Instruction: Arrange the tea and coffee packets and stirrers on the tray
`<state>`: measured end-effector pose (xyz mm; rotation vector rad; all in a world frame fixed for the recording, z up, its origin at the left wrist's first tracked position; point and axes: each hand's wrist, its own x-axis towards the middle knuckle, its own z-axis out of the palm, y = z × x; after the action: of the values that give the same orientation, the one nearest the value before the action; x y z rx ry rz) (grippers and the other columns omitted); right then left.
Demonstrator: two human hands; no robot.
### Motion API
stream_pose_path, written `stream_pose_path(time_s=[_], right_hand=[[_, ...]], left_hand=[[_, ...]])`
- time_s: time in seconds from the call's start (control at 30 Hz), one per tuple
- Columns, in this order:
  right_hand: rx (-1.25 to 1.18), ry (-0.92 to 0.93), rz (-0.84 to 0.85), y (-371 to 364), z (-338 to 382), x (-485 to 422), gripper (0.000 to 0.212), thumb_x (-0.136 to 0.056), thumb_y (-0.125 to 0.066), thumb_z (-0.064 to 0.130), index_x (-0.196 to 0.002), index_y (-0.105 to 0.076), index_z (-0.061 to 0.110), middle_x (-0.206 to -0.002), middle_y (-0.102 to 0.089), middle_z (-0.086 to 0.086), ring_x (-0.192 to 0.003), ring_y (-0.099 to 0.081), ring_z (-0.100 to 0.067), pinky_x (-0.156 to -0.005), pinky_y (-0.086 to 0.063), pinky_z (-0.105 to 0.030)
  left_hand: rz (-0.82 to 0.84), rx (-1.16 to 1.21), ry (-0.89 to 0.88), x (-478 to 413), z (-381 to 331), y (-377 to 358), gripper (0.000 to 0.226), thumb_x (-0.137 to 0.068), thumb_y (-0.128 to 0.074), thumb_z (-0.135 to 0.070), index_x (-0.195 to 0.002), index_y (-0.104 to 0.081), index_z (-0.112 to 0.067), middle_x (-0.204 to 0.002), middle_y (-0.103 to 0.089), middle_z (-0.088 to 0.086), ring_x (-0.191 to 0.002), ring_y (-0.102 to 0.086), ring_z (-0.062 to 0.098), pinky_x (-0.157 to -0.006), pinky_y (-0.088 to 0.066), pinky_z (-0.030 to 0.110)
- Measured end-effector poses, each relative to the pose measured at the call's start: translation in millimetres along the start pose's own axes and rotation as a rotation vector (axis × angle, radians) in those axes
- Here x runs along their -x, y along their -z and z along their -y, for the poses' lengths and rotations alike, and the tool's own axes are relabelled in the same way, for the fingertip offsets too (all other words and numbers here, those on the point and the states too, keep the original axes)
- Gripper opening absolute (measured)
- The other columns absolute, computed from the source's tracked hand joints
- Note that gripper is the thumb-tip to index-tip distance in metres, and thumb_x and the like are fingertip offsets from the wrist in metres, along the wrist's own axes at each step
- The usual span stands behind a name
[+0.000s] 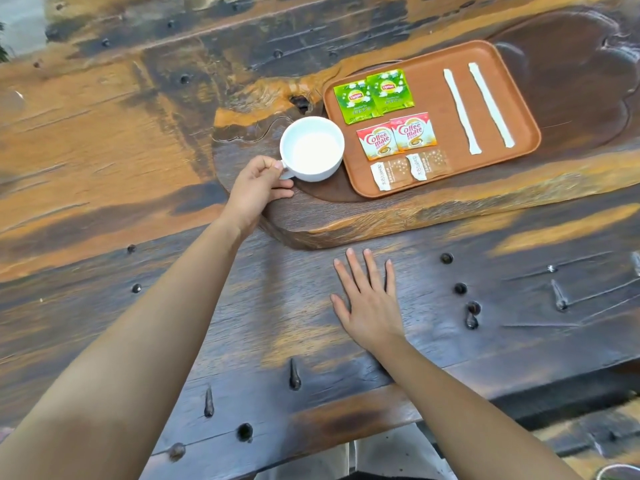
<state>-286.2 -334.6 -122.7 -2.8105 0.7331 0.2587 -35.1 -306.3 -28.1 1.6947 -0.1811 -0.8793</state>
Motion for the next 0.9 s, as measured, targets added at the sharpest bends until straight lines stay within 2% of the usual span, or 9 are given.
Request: stream_pose_path(time_s=[0.13, 0.3, 0.67, 0.8, 0.9], right_hand=[[-0.002, 0.0, 0.011, 1, 1, 0, 0.062, -0.092, -0.029, 0.051, -0.147, -0.019, 0.025, -0.157, -0.02, -0.002, -0.145, -0.014, -0.027, -0.112, -0.007, -0.055], [-0.002, -0.001, 0.019, 2, 0, 0, 0.062, -0.092, -0.03, 0.051, -0.147, -0.021, 0.024, -0.157, -0.02, -0.002, -0.145, -0.014, -0.028, -0.112, -0.008, -0.056], [-0.017, 0.003, 0.025, 0, 0, 0, 0.061, -0.092, -0.029, 0.05, -0.147, -0.019, 0.024, -0.157, -0.018, -0.002, -0.145, -0.012, -0.027, -0.112, -0.007, -0.056], [-0.015, 0.006, 0.011, 0, 0, -1, 0.061, -0.092, -0.029, 0.049, -0.146, -0.02, 0.023, -0.157, -0.019, -0.003, -0.145, -0.011, -0.028, -0.112, -0.007, -0.056], [-0.015, 0.016, 0.007, -1, 0, -1, 0.061, -0.092, -0.029, 0.048, -0.146, -0.022, 0.022, -0.157, -0.02, -0.004, -0.144, -0.009, -0.028, -0.112, -0.006, -0.057]], left_hand=[[-0.016, -0.037, -0.02, -3, 1, 3, 0.022, -0.097, -0.044, -0.018, -0.077, -0.052, -0.02, -0.085, -0.058, 0.001, -0.077, -0.06, 0.01, -0.069, -0.058, 0.019], [-0.058, -0.022, -0.019, -7, 3, 12, 0.016, -0.093, -0.051, -0.021, -0.078, -0.057, -0.022, -0.083, -0.059, 0.0, -0.078, -0.06, 0.011, -0.081, -0.056, 0.027], [-0.142, -0.003, -0.054, -5, 4, 19, 0.011, -0.092, -0.054, -0.021, -0.083, -0.059, -0.023, -0.084, -0.061, -0.002, -0.076, -0.062, 0.009, -0.074, -0.057, 0.019], [-0.164, 0.013, -0.066, -2, 8, 21, 0.01, -0.092, -0.055, -0.02, -0.084, -0.061, -0.022, -0.083, -0.062, 0.0, -0.075, -0.062, 0.009, -0.075, -0.057, 0.021], [-0.2, 0.001, -0.07, 1, 10, 19, 0.008, -0.092, -0.054, -0.02, -0.093, -0.062, -0.018, -0.085, -0.063, 0.0, -0.078, -0.063, 0.01, -0.075, -0.056, 0.021]])
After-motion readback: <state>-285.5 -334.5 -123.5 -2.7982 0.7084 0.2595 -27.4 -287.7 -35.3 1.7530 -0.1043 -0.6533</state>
